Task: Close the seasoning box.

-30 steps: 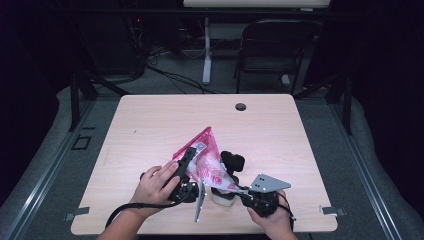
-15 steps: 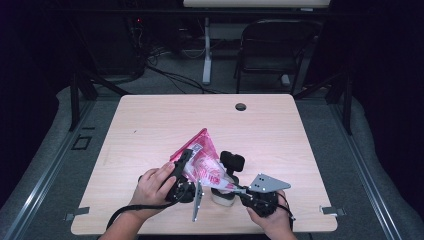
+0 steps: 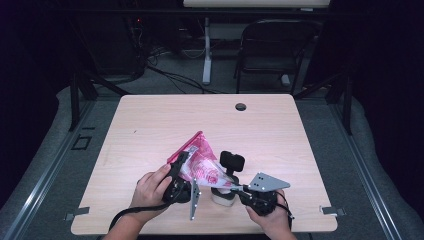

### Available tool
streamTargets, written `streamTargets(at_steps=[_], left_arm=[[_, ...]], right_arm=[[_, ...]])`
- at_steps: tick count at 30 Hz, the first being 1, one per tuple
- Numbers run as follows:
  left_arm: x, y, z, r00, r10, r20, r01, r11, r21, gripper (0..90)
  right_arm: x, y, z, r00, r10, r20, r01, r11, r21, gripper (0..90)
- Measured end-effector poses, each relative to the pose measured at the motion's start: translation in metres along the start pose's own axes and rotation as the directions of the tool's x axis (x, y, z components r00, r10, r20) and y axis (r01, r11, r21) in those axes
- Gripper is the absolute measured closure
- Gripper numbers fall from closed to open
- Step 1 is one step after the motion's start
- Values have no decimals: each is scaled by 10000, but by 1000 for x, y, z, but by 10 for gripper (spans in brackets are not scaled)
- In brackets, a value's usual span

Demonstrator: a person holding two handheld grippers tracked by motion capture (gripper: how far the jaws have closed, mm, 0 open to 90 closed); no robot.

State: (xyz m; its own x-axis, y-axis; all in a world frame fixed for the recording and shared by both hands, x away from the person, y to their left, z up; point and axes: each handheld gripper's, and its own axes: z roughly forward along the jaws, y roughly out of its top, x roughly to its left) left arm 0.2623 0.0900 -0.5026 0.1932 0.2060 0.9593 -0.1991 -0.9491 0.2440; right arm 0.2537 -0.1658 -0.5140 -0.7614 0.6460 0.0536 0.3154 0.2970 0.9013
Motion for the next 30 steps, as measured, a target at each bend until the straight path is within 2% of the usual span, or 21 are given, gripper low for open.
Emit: streamTargets(at_steps=[13, 19, 25, 30], left_arm=[[-4, -5, 0, 9975, -592, 399, 587, 9982, 135, 699], [-5, -7, 1, 9931, -976, 643, 966, 9952, 179, 699], [-5, -10, 1, 9838, -1561, 884, 1557, 9877, 114, 699], [-7, -12, 1, 9815, -1632, 997, 1613, 9865, 268, 700]], right_arm=[[-1, 2, -1, 9999, 31, 107, -29, 9999, -143, 896], [-1, 3, 0, 9999, 15, 119, -12, 9998, -210, 896], [0, 4, 0, 9999, 27, 138, -23, 9995, -310, 895], [-1, 5, 0, 9999, -6, 146, 11, 9994, -344, 895]])
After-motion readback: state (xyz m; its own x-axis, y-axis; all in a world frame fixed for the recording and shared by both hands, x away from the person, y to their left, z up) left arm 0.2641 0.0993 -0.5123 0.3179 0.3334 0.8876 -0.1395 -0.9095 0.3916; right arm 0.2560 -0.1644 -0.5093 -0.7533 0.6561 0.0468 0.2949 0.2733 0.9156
